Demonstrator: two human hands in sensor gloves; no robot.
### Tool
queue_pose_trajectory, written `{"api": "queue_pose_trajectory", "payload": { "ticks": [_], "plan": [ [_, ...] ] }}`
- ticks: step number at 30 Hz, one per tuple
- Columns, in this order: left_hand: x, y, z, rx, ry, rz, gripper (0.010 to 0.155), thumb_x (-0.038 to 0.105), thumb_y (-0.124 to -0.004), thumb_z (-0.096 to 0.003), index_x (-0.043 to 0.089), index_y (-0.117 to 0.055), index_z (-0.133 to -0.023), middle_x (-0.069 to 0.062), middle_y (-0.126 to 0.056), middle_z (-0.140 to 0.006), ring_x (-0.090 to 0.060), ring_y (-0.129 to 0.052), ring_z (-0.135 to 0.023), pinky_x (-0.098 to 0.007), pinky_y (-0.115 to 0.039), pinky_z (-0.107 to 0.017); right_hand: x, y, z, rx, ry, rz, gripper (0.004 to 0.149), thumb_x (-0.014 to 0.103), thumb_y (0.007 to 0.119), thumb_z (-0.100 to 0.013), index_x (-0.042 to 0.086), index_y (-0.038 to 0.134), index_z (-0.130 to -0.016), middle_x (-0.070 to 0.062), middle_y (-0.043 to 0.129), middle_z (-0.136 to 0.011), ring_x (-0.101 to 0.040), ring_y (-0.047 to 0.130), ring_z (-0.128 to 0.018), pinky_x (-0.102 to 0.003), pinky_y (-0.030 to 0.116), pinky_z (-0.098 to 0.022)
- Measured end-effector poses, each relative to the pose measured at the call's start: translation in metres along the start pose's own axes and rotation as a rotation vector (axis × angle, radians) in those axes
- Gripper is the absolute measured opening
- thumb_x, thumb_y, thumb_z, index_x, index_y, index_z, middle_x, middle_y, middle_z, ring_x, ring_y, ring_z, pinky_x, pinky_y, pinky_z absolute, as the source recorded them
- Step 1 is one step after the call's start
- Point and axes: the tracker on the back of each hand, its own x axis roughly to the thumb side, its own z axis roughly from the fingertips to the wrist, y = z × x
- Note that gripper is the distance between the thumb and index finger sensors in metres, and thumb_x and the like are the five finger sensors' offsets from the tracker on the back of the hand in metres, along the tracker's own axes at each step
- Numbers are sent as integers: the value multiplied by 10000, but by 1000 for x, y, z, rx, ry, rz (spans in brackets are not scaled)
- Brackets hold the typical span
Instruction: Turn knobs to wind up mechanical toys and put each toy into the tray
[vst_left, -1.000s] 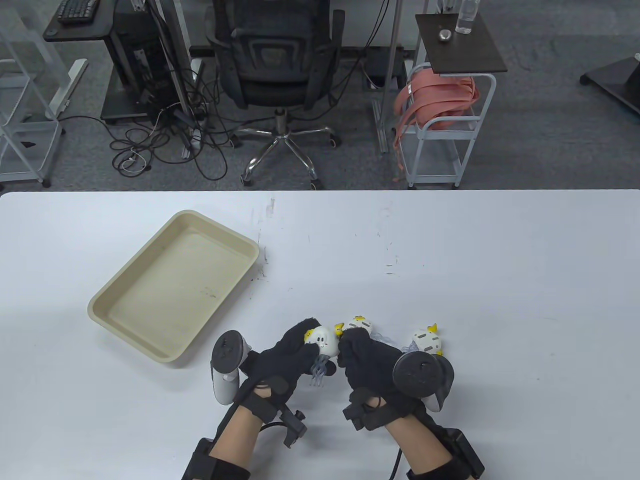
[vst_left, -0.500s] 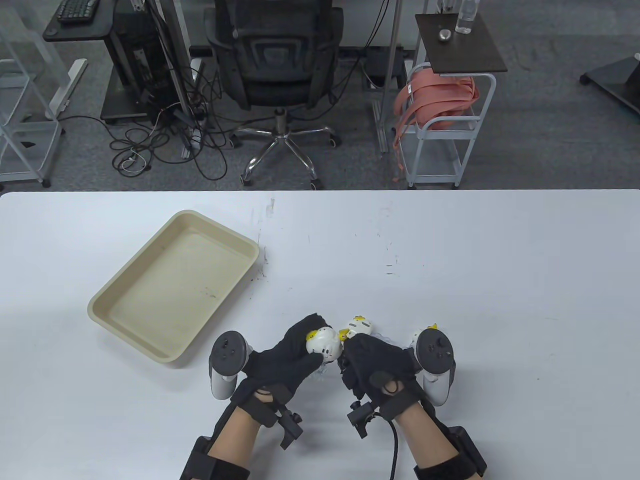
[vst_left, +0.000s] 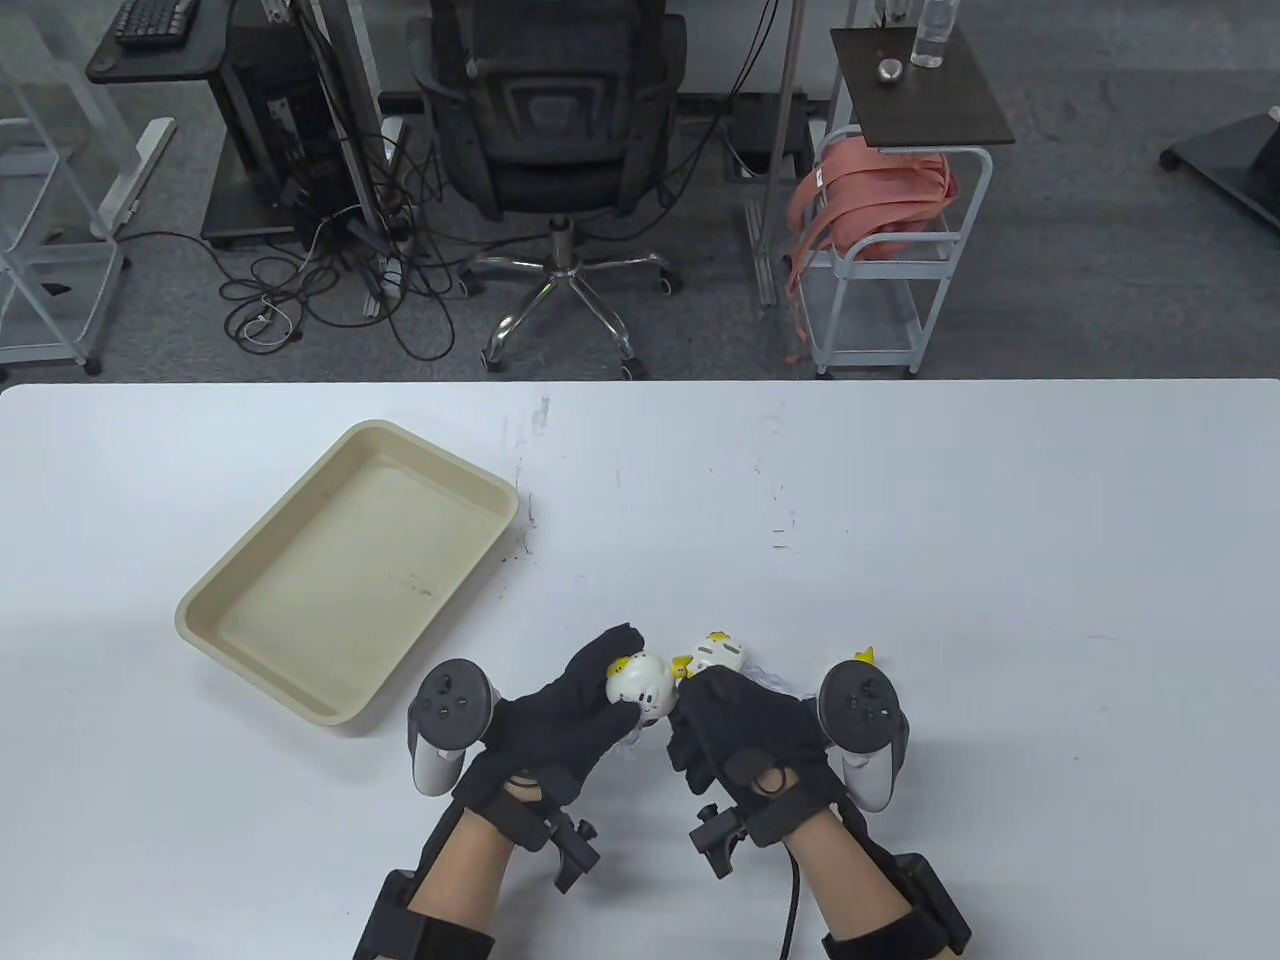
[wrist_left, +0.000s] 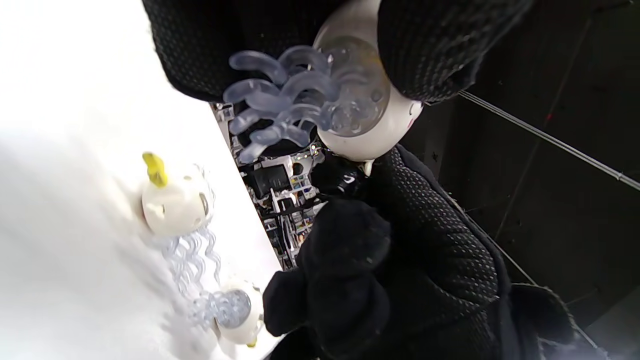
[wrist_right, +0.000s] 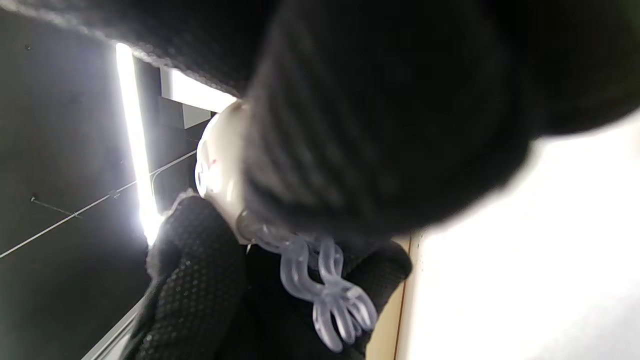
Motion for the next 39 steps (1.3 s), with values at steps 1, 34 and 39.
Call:
{"api": "queue_pose_trajectory", "payload": {
  "ticks": [1, 34, 39],
  "plan": [
    [2, 2, 1, 14, -8, -40, 702, 390, -804, -493, 286, -506, -1120, -144, -750, -1070, -249, -1032, -736, -471, -789, -654, 1, 0, 0, 4, -5, 19, 490, 355, 774, -504, -104, 890, -631, -124, 1098, -368, -175, 1068, -119, -418, 901, -188],
    [-9, 102, 43, 492, 700, -1285, 612, 284, -816, -493, 367, -647, -1076, -110, -702, -1125, -388, -883, -887, -595, -617, -712, 10, 12, 8, 55, -93, 211, 849, 532, 757, -512, -38, 464, -1068, -360, 713, -961, -499, 871, -688, -651, 701, -484],
    [-11, 104, 45, 499, 724, -1256, 609, 289, -782, -509, 354, -616, -1092, -123, -676, -1134, -398, -868, -896, -598, -607, -714, 10, 12, 8, 56, -95, 214, 854, 536, 756, -512, -34, 456, -1073, -364, 687, -977, -513, 843, -712, -661, 686, -493]
  ]
}}
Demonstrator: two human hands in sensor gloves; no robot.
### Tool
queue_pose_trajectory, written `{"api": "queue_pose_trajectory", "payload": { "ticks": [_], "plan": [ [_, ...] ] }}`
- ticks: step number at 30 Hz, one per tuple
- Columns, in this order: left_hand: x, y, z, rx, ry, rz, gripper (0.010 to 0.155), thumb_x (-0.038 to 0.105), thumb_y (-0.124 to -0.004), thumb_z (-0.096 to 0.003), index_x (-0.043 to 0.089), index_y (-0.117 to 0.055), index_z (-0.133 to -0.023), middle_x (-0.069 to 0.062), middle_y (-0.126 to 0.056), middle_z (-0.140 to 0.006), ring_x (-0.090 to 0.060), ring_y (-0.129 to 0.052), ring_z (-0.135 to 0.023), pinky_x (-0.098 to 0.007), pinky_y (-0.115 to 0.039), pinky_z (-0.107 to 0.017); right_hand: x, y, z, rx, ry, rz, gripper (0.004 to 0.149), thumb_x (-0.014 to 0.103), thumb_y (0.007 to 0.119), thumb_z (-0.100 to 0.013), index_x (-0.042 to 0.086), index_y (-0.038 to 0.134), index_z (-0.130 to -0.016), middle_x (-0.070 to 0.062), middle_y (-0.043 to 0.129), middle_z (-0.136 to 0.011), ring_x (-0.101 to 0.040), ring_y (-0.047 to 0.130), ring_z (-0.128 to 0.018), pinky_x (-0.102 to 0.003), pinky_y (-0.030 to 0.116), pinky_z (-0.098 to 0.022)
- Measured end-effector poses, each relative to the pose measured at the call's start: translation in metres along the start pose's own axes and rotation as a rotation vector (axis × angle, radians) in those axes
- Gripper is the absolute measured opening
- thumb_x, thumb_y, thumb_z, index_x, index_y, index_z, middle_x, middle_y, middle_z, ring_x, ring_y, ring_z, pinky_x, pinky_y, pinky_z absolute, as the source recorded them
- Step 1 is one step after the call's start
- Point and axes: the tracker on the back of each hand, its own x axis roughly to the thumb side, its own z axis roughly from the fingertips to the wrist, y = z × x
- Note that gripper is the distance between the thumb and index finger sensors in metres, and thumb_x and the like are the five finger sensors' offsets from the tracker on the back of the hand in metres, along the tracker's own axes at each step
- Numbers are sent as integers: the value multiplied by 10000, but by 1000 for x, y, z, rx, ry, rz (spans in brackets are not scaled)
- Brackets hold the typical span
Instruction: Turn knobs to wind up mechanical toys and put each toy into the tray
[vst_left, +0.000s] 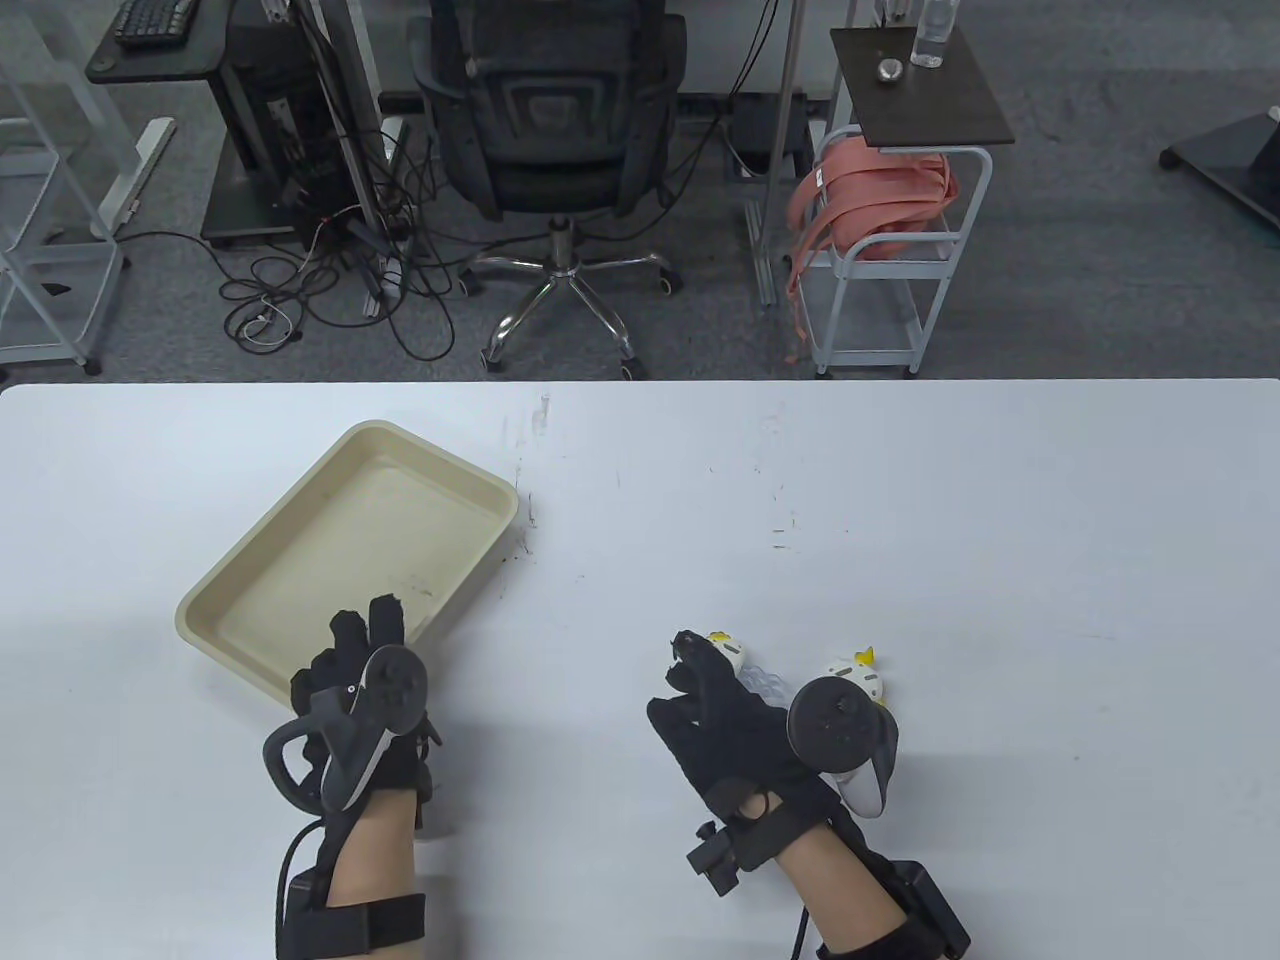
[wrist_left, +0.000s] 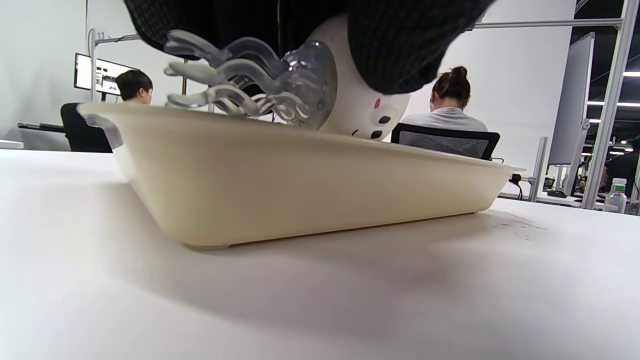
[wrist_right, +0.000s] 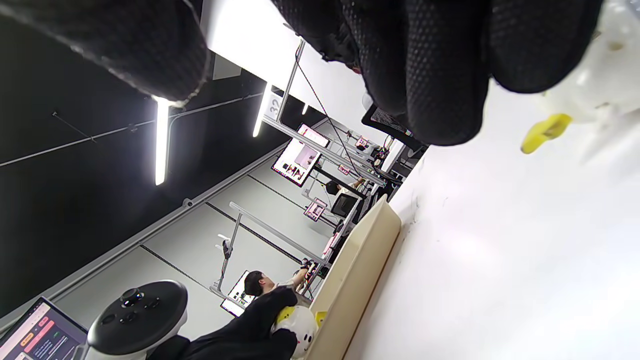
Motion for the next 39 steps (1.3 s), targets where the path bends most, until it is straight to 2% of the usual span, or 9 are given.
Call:
{"api": "queue_pose_trajectory", "payload": {
  "ticks": [5, 11, 17, 22, 26, 29, 33, 36, 39],
  "plan": [
    [-8, -12, -3, -123, 44, 32, 569, 299, -731, -533, 352, -637, -1091, -130, -650, -1145, -415, -824, -929, -604, -577, -724, 0, 0, 0, 2, 7, -1, 853, 533, 755, -514, -35, 451, -1073, -369, 686, -975, -516, 841, -711, -664, 684, -493],
    [-7, -10, -3, -116, 43, 54, 547, 318, -741, -526, 309, -698, -1070, -139, -650, -1146, -433, -811, -935, -611, -571, -722, 2, 0, 1, 2, 17, 5, 876, 542, 753, -515, -13, 389, -1088, -371, 647, -997, -544, 818, -725, -690, 673, -490],
    [2, -1, 2, -53, 3, 54, 622, 389, -791, -514, 283, -619, -1102, -134, -606, -1160, -434, -755, -972, -604, -551, -733, 6, 1, 2, 14, 17, 46, 902, 563, 753, -514, 22, 353, -1114, -383, 560, -1045, -585, 732, -788, -725, 607, -525],
    [19, 12, 11, 32, -94, 72, 701, 485, -794, -504, 290, -538, -1126, -116, -582, -1171, -401, -787, -958, -558, -604, -732, 7, -2, 2, 4, 13, 79, 954, 622, 749, -499, 61, 320, -1141, -395, 446, -1091, -622, 598, -858, -756, 482, -582],
    [32, 19, 20, 97, -213, 180, 684, 525, -750, -512, 298, -548, -1125, -119, -646, -1146, -350, -905, -891, -479, -735, -697, 10, -5, 3, -16, 7, 167, 1029, 715, 726, -468, 73, 312, -1158, -376, 280, -1145, -657, 349, -941, -780, 256, -632],
    [41, 21, 25, 91, -258, 200, 710, 559, -740, -510, 303, -517, -1133, -122, -644, -1148, -350, -942, -857, -456, -786, -669, 12, -7, 3, -29, -1, 194, 1039, 720, 725, -463, 83, 301, -1166, -348, 182, -1162, -645, 223, -963, -776, 137, -629],
    [54, 20, 31, 75, -327, 216, 787, 604, -719, -507, 329, -349, -1145, -124, -595, -1170, -338, -1006, -785, -415, -861, -609, 11, -13, 2, -56, 5, 276, 1045, 721, 727, -461, 87, 292, -1169, -327, 121, -1167, -628, 106, -970, -770, 38, -606],
    [60, 18, 32, 8, -358, 254, 809, 618, -716, -505, 322, -320, -1146, -134, -548, -1187, -341, -995, -782, -409, -870, -598, 10, -19, 1, -86, 21, 322, 1039, 710, 732, -466, 62, 321, -1166, -329, 125, -1168, -625, 104, -971, -767, 22, -602],
    [65, 14, 34, -9, -372, 231, 831, 637, -704, -503, 316, -286, -1145, -144, -511, -1196, -367, -972, -803, -434, -846, -611, 7, -24, 0, -105, 56, 387, 1022, 690, 746, -474, 59, 336, -1165, -333, 134, -1167, -627, 113, -972, -767, 22, -602]
  ]
}}
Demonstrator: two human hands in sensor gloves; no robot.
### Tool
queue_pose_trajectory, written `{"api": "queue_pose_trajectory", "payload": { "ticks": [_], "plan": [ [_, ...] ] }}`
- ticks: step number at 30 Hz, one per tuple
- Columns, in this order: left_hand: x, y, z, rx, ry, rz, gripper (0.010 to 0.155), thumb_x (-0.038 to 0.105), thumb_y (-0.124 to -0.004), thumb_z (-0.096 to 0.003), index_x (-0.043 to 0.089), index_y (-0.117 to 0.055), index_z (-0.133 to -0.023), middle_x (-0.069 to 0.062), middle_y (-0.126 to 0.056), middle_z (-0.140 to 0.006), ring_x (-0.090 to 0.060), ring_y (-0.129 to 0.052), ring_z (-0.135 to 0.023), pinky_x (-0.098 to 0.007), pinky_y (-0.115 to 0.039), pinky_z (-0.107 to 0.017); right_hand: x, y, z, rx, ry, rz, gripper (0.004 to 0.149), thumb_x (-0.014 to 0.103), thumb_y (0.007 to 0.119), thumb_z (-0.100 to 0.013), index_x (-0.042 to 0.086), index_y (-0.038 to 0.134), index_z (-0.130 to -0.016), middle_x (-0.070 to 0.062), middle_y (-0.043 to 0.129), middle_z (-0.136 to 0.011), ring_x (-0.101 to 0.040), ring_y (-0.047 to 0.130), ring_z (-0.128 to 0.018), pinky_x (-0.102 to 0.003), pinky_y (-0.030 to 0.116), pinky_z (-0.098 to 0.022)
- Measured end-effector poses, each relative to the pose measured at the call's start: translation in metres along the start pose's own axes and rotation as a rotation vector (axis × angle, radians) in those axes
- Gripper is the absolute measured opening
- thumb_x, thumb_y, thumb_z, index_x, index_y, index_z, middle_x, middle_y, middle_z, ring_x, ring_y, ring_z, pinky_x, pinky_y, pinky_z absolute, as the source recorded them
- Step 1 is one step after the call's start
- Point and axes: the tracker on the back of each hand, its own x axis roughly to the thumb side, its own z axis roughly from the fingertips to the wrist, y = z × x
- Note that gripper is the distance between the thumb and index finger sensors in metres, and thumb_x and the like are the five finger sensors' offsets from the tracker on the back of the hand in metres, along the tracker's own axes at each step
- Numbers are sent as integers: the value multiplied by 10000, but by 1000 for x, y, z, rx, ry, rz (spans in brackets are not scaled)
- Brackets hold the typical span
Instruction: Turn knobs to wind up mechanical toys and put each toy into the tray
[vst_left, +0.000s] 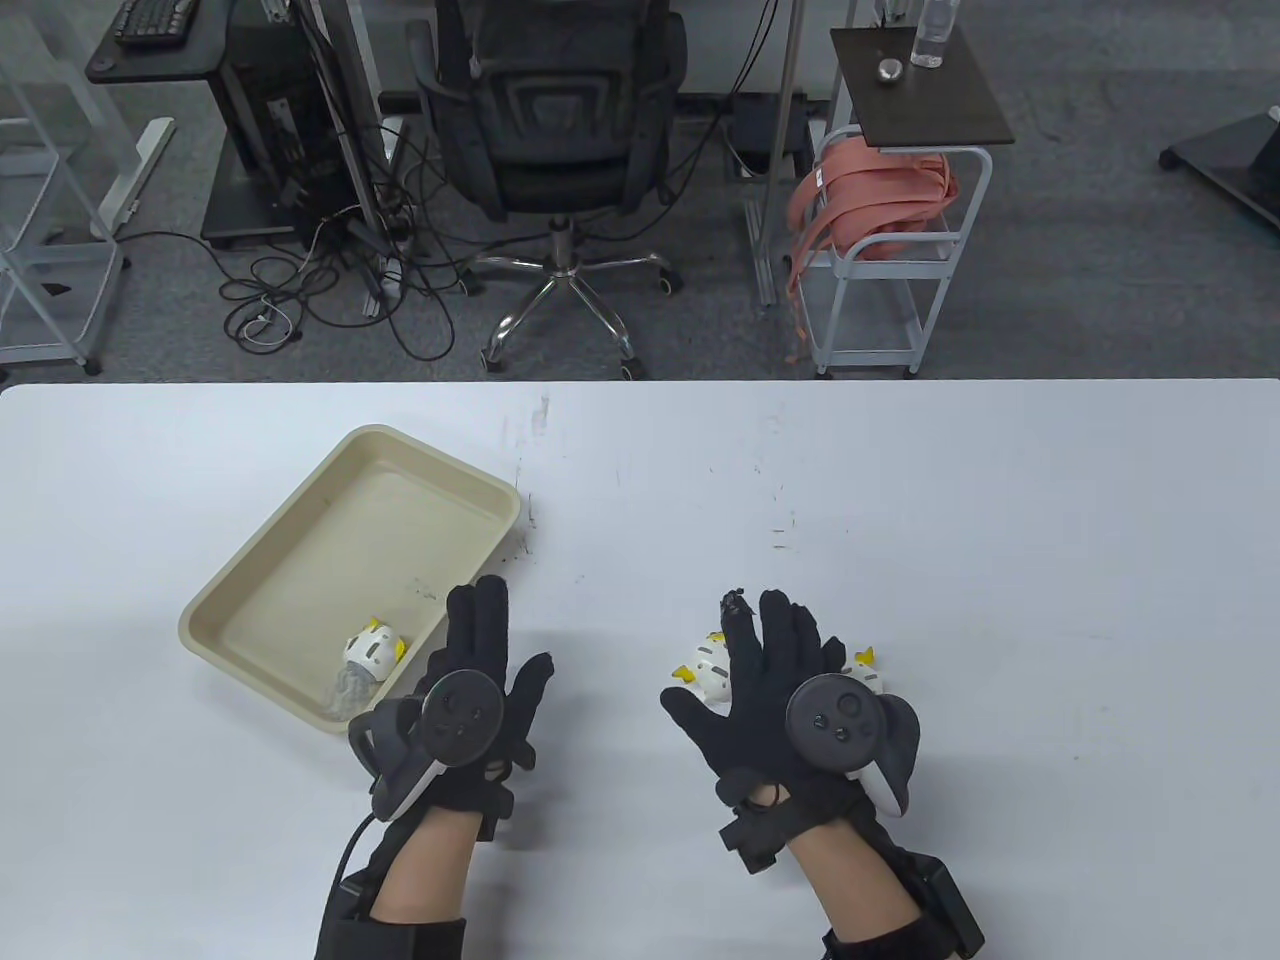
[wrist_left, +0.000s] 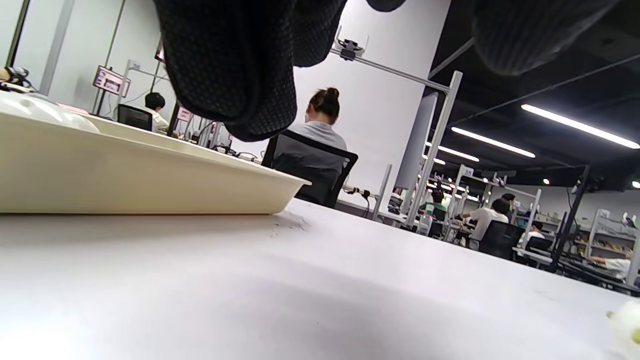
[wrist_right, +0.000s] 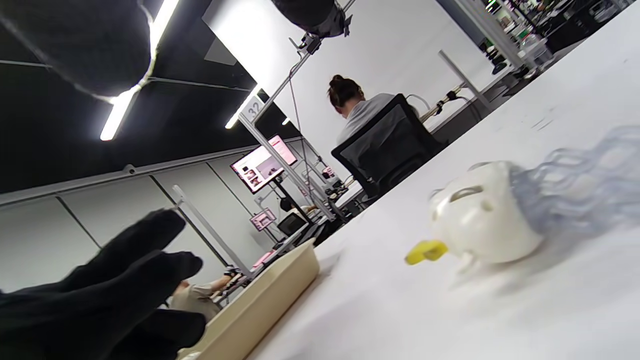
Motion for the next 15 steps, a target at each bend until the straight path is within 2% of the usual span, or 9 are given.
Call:
{"api": "queue_pose_trajectory", "payload": {
  "ticks": [3, 6, 10, 15],
  "plan": [
    [6, -3, 1, -3, -20, -63, 852, 672, -686, -497, 309, -278, -1150, -158, -495, -1197, -402, -898, -889, -481, -790, -650, -4, 0, -2, 8, 28, 83, 1005, 670, 763, -480, 55, 358, -1164, -336, 153, -1169, -627, 135, -975, -766, 25, -605],
    [13, -7, 2, -20, -38, -75, 867, 689, -691, -486, 295, -299, -1151, -174, -531, -1179, -380, -931, -866, -467, -810, -630, -6, 5, -4, 26, 27, 190, 1004, 654, 777, -482, 46, 358, -1163, -332, 182, -1177, -618, 153, -985, -761, 25, -612],
    [26, -11, 4, -51, -68, -69, 885, 691, -714, -472, 285, -320, -1152, -167, -538, -1179, -384, -899, -897, -502, -778, -644, -7, 18, -8, 91, 53, 353, 1004, 640, 798, -477, 49, 362, -1162, -322, 227, -1185, -597, 178, -1003, -751, 22, -622],
    [33, -15, 4, -73, -85, -89, 875, 641, -747, -458, 256, -362, -1143, -168, -571, -1157, -333, -938, -867, -468, -801, -630, -5, 31, -11, 139, 62, 470, 1003, 600, 802, -484, 127, 220, -1150, -290, 141, -1189, -581, 163, -1012, -744, 26, -636]
  ]
}}
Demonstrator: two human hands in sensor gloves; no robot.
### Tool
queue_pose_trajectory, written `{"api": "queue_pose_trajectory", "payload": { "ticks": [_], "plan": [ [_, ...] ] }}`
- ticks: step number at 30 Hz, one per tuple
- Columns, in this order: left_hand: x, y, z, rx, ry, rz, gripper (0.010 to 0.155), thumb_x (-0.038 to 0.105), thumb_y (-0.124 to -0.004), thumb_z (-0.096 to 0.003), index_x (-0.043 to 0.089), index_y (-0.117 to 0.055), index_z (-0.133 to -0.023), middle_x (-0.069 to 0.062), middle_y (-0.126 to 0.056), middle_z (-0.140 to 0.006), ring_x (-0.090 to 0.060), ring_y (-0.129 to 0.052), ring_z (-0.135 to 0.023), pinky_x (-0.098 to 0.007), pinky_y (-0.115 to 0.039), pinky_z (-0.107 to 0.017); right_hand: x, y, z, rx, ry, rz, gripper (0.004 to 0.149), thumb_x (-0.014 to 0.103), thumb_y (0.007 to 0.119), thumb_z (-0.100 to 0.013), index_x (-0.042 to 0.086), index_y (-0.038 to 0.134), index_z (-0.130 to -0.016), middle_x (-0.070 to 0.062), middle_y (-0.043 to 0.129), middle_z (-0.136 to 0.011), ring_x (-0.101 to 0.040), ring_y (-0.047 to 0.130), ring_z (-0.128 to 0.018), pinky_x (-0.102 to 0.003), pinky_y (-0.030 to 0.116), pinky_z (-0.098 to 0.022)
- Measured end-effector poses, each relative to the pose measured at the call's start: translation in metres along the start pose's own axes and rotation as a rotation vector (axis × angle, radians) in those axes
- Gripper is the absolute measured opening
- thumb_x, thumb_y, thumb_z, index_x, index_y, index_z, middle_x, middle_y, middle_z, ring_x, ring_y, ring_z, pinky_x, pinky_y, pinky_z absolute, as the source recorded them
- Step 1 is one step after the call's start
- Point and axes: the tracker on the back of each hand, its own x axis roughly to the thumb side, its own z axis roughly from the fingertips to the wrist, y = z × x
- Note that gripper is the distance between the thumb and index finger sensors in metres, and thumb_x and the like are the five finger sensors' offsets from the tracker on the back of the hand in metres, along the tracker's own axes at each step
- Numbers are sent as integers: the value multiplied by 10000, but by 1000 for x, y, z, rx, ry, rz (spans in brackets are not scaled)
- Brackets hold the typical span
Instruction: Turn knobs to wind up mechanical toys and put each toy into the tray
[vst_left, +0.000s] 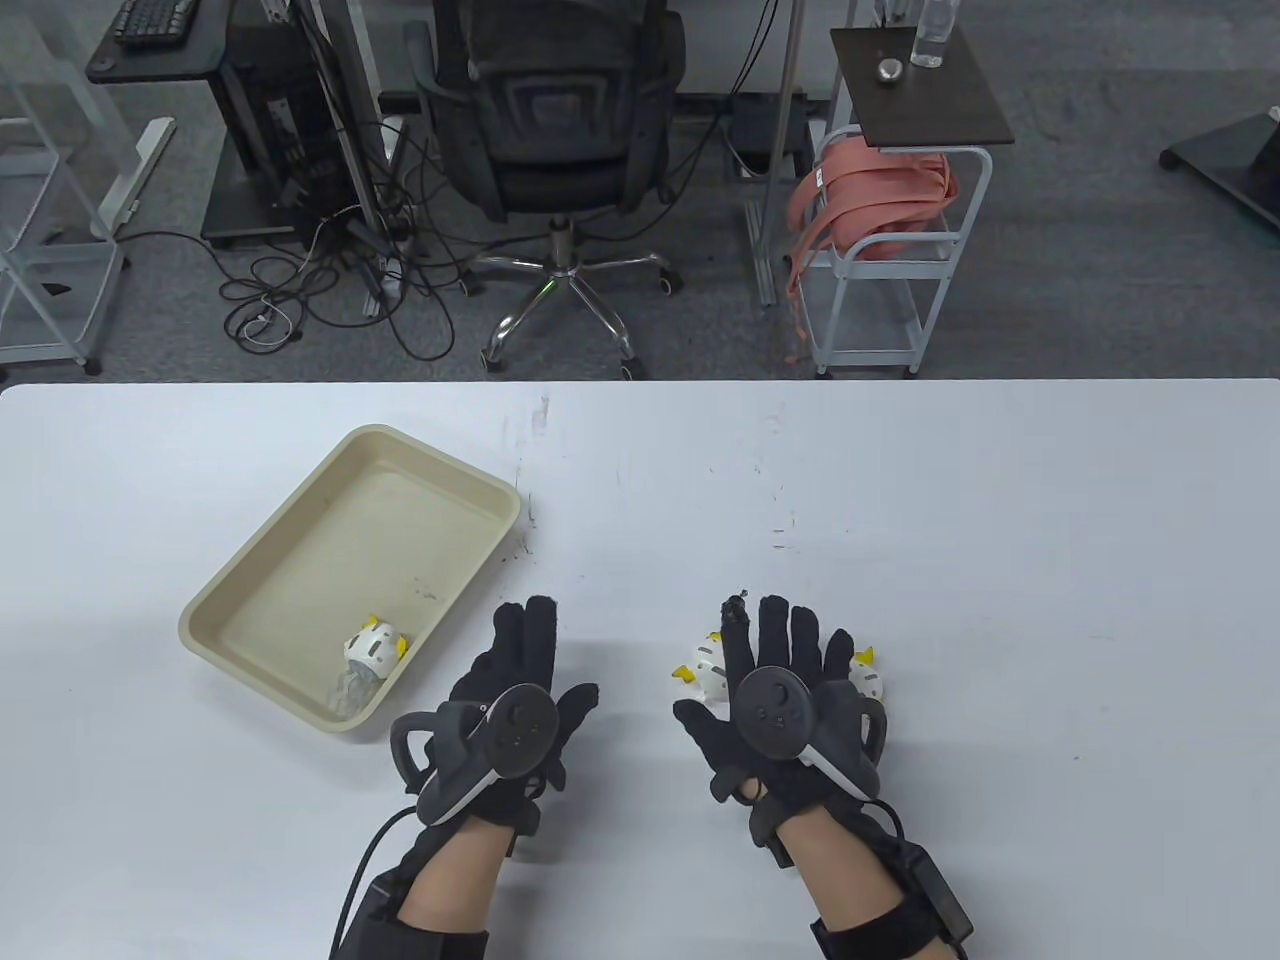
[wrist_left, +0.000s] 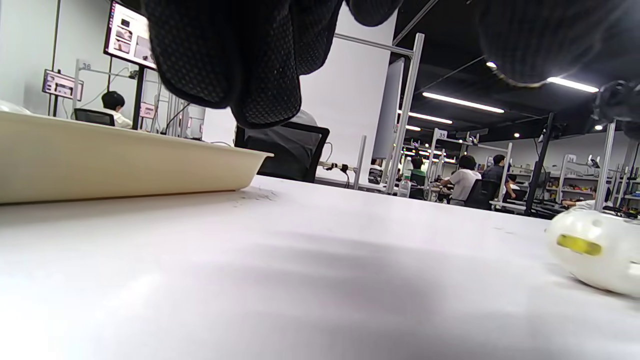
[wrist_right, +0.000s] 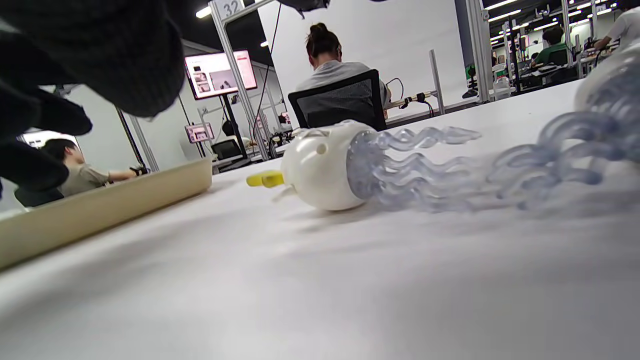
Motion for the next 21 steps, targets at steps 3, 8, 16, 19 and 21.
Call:
{"api": "queue_pose_trajectory", "payload": {
  "ticks": [3, 8, 16, 19, 21],
  "plan": [
    [1, -2, 0, -16, -1, 4, 876, 627, -759, -456, 245, -371, -1142, -169, -571, -1155, -350, -916, -888, -489, -781, -643, 6, 5, -3, -3, -8, 41, 984, 579, 831, -475, 119, 285, -1152, -306, 191, -1187, -584, 212, -1015, -751, 65, -651],
    [4, -3, 0, -27, -10, 30, 870, 629, -751, -452, 245, -388, -1144, -166, -570, -1159, -357, -894, -909, -506, -761, -657, 11, 12, -8, 21, -6, 87, 965, 560, 852, -463, 72, 375, -1144, -341, 318, -1168, -600, 353, -1001, -755, 201, -678],
    [5, -5, 0, -49, -11, 71, 873, 653, -728, -446, 236, -409, -1144, -177, -572, -1156, -371, -882, -916, -525, -745, -661, 12, 16, -9, 1, 6, 122, 835, 493, 877, -462, 58, 575, -1107, -365, 510, -1113, -559, 612, -921, -740, 328, -679],
    [6, -6, -1, -57, -11, 79, 869, 653, -725, -453, 236, -405, -1144, -179, -573, -1155, -370, -886, -913, -524, -747, -659, 13, 18, -9, 10, 4, 125, 790, 444, 876, -470, 51, 595, -1096, -370, 586, -1079, -537, 704, -866, -736, 367, -672],
    [6, -6, 0, -63, -12, 74, 868, 656, -723, -456, 236, -403, -1145, -181, -571, -1156, -373, -887, -911, -526, -747, -658, 13, 19, -10, 15, 6, 138, 773, 413, 873, -474, 54, 585, -1096, -374, 611, -1065, -527, 727, -847, -733, 382, -668]
  ]
}}
